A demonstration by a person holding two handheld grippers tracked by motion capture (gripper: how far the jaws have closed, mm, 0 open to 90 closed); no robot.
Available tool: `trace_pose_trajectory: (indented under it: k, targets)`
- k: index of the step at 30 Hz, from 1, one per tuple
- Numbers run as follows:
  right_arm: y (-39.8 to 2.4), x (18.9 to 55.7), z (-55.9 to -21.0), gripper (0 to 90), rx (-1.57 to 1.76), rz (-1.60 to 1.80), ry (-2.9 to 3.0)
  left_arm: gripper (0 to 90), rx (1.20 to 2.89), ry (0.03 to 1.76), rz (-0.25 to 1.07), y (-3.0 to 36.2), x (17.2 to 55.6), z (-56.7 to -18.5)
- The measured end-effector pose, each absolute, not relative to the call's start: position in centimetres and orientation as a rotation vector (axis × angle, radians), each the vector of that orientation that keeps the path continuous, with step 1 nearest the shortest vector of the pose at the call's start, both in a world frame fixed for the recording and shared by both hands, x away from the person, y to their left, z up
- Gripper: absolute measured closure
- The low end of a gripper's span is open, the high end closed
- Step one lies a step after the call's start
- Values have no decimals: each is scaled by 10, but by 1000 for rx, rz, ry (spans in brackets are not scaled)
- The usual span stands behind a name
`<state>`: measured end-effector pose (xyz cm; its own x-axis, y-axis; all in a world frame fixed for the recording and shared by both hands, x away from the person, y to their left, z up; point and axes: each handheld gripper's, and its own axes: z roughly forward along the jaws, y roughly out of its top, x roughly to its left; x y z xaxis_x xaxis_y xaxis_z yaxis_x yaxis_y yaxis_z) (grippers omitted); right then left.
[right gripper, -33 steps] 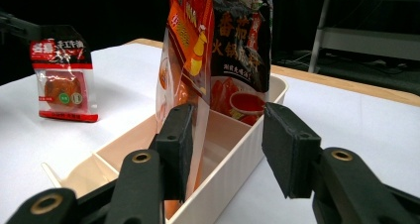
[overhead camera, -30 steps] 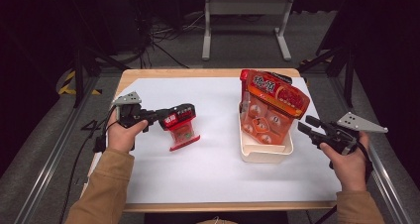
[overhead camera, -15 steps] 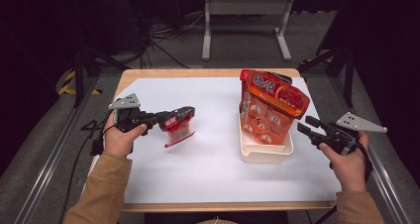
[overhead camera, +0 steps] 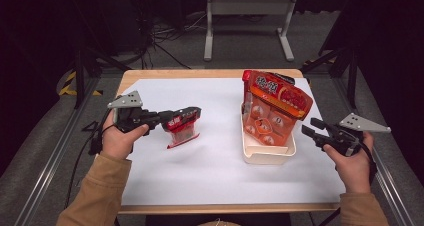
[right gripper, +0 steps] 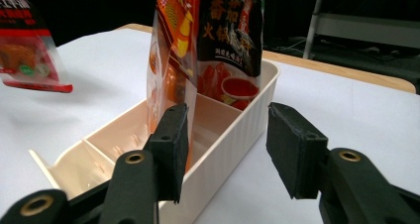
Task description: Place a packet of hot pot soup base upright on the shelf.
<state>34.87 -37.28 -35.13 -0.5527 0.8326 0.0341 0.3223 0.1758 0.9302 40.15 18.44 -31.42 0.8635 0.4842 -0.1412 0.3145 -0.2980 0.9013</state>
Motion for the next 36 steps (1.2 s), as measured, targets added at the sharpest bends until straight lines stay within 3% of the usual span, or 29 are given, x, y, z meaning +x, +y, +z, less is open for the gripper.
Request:
trace_pose_trajectory:
  k: [19, 36]
  targets:
    - [-383, 352, -357, 445, 1131, 1316, 1971, 899, 1918, 443, 167, 132, 395, -278]
    - [-387, 356, -364, 428, 1158, 1263, 1989, 898, 1912, 360, 155, 97, 393, -267]
